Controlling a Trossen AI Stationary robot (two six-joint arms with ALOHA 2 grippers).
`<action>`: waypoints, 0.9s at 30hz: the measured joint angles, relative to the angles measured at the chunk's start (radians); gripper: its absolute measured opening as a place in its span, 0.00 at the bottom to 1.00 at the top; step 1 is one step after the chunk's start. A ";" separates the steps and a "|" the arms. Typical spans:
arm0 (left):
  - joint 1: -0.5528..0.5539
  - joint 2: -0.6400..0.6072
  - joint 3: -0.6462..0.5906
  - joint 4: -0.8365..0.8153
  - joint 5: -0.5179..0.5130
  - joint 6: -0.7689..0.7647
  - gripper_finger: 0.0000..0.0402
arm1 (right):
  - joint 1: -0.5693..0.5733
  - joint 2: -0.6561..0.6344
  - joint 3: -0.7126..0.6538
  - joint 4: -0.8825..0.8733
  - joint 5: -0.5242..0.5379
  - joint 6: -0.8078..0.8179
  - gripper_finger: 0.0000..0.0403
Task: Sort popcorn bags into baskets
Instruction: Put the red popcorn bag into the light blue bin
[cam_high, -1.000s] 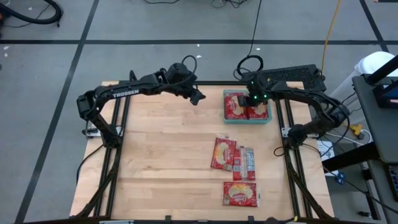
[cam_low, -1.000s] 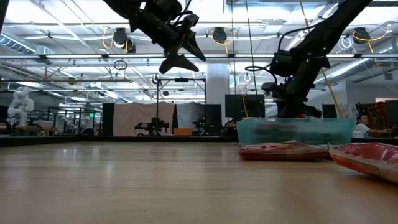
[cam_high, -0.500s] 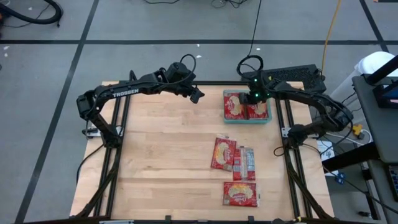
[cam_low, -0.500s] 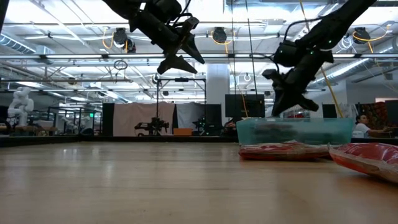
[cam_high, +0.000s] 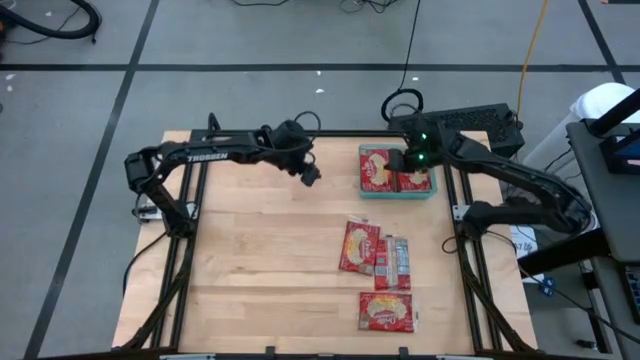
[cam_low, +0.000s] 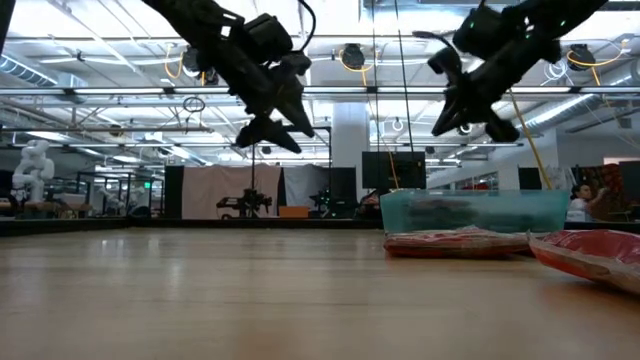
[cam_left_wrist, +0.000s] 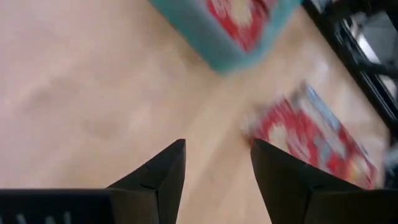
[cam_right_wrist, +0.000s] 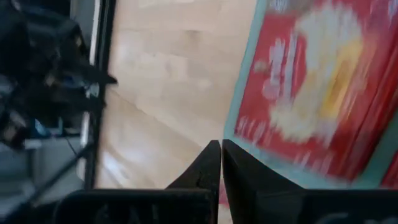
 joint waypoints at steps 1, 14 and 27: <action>-0.007 -0.001 -0.006 -0.016 0.028 -0.001 0.46 | 0.032 -0.018 0.000 -0.019 0.025 0.059 0.03; -0.138 -0.001 -0.027 -0.241 0.109 0.067 0.46 | 0.507 0.021 0.000 -0.217 0.236 0.434 0.14; -0.245 -0.001 -0.027 -0.255 0.109 0.068 0.46 | 0.546 0.302 0.000 -0.120 0.267 0.328 0.49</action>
